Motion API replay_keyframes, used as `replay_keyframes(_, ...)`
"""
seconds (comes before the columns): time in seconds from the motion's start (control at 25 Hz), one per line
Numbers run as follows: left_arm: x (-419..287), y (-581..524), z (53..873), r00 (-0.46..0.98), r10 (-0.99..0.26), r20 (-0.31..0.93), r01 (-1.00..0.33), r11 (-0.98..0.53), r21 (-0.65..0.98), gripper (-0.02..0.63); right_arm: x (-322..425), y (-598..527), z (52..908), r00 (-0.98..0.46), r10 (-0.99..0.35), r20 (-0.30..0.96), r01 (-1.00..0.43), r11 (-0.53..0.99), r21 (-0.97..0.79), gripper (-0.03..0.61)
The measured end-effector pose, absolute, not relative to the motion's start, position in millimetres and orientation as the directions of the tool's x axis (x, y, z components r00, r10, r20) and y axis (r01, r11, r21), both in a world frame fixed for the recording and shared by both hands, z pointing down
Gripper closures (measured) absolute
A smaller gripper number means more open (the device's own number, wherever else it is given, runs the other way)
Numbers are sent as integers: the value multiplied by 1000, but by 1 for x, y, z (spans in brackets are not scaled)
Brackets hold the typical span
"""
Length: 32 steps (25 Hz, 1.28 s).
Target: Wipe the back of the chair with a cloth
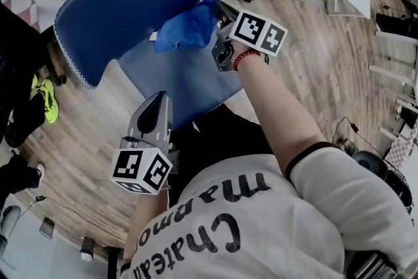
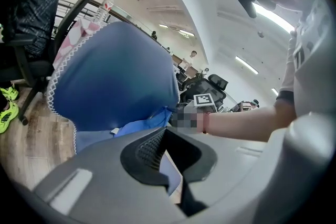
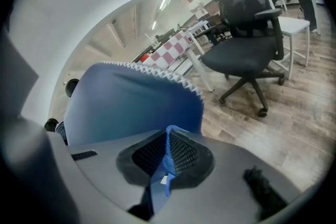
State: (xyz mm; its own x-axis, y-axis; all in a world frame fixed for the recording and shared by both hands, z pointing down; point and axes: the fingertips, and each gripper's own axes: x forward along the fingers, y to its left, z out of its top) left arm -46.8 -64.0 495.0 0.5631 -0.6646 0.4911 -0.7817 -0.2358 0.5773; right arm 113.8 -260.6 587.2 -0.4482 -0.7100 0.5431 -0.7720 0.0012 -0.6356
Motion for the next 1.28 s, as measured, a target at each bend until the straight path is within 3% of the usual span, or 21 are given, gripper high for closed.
replay_keyframes(0.48,-174,-6,515,490,-697,524,-798,-116,592,609,-96,-196,620,-631,-532,565,-722,135,-679,552)
replay_keyframes(0.8,-252,16,524,436,-724,535,-814,-64,577,609,-210,-120,652,-708,-332,624,-704,262,-660,552)
replay_keyframes(1.04,-268,21,533,384,-739,553,-826,-7,564,609,-217,-110,675,-697,-271,664,-713,352,-606,552)
replay_keyframes(1.28,-232,13,543,386,-732,561,-810,21,586,609,-152,-171,681,-622,-398,674,-781,371,-502,552)
